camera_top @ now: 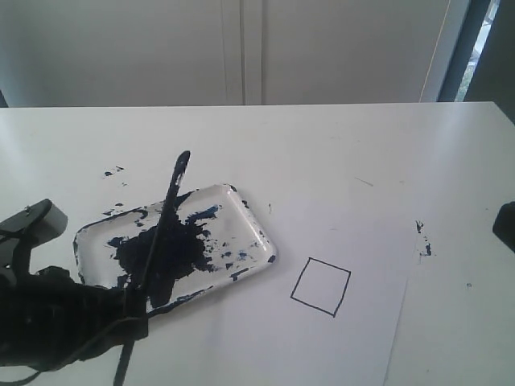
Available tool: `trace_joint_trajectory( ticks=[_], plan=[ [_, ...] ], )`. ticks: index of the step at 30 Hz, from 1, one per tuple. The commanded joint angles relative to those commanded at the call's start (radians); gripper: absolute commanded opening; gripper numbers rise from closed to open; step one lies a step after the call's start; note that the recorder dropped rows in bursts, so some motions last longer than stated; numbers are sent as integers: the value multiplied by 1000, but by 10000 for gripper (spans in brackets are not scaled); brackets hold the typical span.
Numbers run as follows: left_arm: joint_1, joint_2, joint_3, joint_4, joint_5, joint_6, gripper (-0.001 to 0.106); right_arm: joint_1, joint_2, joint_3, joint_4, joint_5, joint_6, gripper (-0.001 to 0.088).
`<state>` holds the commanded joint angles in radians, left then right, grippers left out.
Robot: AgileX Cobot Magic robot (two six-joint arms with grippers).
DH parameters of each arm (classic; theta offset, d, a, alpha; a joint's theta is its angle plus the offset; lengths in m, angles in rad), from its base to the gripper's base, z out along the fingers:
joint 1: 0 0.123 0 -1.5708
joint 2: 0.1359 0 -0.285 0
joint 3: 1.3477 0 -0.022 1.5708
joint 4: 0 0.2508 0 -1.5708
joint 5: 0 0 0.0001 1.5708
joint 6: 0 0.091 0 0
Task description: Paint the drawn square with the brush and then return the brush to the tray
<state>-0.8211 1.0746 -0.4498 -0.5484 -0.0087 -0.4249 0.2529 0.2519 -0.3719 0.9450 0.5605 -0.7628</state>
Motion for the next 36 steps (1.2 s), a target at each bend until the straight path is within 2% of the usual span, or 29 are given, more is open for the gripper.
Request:
trace_joint_trajectory(
  ticks=[6, 10, 13, 14, 17, 23, 29, 32, 36],
  plan=[
    [-60, 64, 0, -21, -122, -55, 0, 0, 0, 0, 0, 6, 0, 0],
    [-97, 122, 0, -93, -204, -55, 0, 0, 0, 0, 0, 8, 0, 0],
    [-139, 162, 0, -195, -302, -51, 0, 0, 0, 0, 0, 8, 0, 0],
    [-173, 186, 0, -246, -364, -51, 0, 0, 0, 0, 0, 8, 0, 0],
    [-252, 241, 0, -331, -449, -47, 0, 0, 0, 0, 0, 8, 0, 0],
    [-459, 346, 0, -562, -679, -50, 0, 0, 0, 0, 0, 8, 0, 0],
    [-547, 408, 0, -577, -699, -210, 0, 0, 0, 0, 0, 8, 0, 0],
    [-559, 423, -5, -497, -671, -305, 0, 0, 0, 0, 0, 4, 0, 0],
    [-559, 446, -33, -471, -638, -354, 0, 0, 0, 0, 0, 4, 0, 0]
  ],
)
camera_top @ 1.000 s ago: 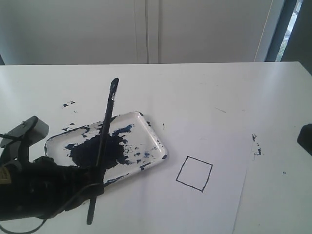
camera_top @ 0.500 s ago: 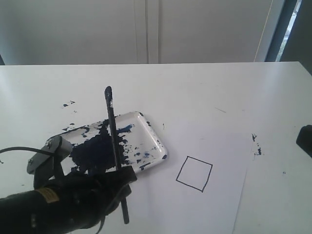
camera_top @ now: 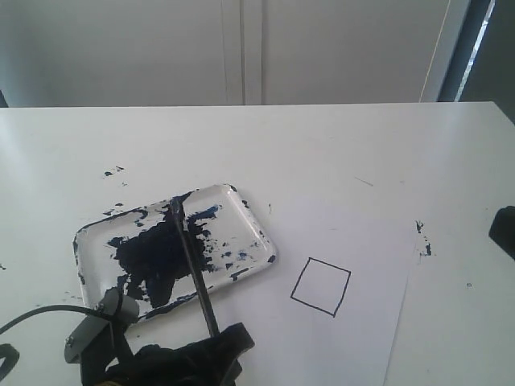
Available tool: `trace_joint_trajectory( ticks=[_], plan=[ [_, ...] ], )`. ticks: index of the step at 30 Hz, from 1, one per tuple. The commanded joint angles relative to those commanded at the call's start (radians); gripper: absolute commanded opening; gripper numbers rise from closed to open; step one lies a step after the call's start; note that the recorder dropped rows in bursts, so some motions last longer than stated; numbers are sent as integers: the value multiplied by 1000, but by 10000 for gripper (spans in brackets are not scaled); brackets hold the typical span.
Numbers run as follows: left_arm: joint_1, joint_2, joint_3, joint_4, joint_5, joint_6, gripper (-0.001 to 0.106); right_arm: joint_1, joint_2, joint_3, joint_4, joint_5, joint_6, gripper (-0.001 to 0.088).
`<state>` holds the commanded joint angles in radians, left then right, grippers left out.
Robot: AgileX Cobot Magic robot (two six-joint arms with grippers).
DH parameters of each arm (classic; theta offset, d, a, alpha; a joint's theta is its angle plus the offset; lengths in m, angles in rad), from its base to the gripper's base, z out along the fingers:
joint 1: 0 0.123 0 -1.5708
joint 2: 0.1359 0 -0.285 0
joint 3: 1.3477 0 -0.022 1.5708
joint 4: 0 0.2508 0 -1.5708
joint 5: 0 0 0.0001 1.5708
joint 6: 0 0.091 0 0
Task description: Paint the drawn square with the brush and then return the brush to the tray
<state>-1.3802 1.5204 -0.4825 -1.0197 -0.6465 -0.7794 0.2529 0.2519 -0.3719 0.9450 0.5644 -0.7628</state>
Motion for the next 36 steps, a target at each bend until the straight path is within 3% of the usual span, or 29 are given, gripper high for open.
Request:
trace_joint_trajectory(
  ticks=[11, 18, 22, 36],
  plan=[
    [0, 68, -77, 14, -21, -117, 0, 0, 0, 0, 0, -3, 0, 0],
    [-42, 124, -81, -46, -171, -207, 0, 0, 0, 0, 0, -3, 0, 0],
    [-47, 150, -97, -54, -192, -268, 0, 0, 0, 0, 0, -4, 0, 0],
    [-52, 215, -170, -72, -220, -322, 0, 0, 0, 0, 0, 2, 0, 0]
  ],
)
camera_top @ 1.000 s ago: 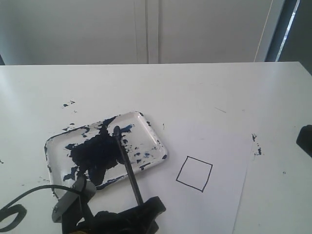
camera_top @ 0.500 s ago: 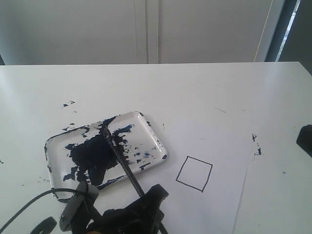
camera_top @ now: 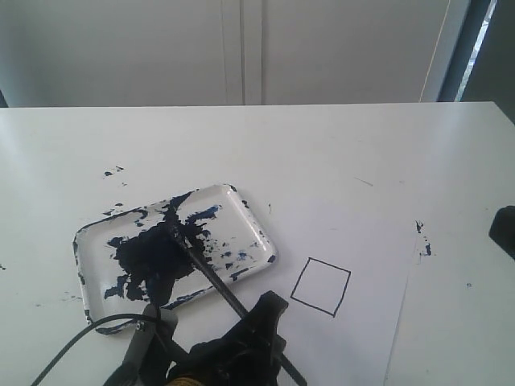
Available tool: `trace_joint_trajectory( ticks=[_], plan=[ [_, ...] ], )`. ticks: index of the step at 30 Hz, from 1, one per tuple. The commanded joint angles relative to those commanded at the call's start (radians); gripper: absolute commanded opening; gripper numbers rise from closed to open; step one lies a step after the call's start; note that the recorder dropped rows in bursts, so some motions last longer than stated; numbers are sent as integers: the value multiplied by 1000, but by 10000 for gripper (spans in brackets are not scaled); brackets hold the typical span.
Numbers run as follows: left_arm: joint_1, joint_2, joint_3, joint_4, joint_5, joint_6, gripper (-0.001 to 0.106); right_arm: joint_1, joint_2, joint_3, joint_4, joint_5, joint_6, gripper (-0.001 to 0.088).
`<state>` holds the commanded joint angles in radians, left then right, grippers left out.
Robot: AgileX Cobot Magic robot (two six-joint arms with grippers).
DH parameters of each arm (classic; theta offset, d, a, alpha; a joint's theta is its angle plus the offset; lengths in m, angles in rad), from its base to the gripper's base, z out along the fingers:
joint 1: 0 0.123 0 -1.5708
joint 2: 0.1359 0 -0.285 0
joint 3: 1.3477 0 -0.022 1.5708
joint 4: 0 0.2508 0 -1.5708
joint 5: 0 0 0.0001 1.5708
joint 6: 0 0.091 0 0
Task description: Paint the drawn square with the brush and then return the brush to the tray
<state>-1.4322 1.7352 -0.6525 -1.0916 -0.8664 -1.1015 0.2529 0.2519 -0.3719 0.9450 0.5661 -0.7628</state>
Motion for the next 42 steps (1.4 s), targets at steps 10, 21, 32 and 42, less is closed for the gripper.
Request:
trace_joint_trajectory(
  ticks=[10, 21, 32, 42],
  plan=[
    [0, 0, 0, 0, 4, -1, 0, 0, 0, 0, 0, 7, 0, 0],
    [4, 0, 0, -3, 36, 2, 207, 0, 0, 0, 0, 12, 0, 0],
    [4, 0, 0, -14, 20, 0, 491, 0, 0, 0, 0, 16, 0, 0],
    [4, -2, 0, 55, -138, 6, 498, 0, 0, 0, -2, 39, 0, 0]
  ],
)
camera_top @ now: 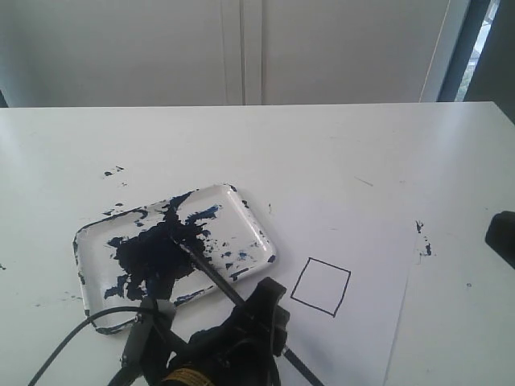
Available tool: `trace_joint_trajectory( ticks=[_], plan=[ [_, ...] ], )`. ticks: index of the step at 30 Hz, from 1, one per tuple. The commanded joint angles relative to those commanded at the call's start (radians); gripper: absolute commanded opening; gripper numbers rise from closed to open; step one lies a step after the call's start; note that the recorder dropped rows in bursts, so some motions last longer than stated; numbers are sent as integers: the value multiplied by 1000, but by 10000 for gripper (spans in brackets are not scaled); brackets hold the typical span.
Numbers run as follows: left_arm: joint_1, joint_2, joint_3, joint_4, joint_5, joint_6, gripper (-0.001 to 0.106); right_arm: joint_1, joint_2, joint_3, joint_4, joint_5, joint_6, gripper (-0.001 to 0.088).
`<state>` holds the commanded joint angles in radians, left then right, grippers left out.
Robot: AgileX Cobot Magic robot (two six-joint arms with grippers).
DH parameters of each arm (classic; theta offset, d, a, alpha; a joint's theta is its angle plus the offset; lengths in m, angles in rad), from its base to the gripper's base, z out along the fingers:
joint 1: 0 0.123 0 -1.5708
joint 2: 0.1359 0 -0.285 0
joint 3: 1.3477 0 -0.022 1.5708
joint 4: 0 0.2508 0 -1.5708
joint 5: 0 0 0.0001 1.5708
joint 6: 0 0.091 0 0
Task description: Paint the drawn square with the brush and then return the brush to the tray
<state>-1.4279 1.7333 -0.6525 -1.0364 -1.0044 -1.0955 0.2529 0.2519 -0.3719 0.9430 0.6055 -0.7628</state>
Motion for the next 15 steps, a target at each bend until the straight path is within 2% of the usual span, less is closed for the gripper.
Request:
trace_joint_trajectory(
  ticks=[7, 15],
  plan=[
    [0, -16, 0, 13, 11, 46, 498, 0, 0, 0, -28, 0, 0, 0],
    [0, -169, 0, -72, -20, 486, 478, 0, 0, 0, -56, 0, 0, 0]
  ],
)
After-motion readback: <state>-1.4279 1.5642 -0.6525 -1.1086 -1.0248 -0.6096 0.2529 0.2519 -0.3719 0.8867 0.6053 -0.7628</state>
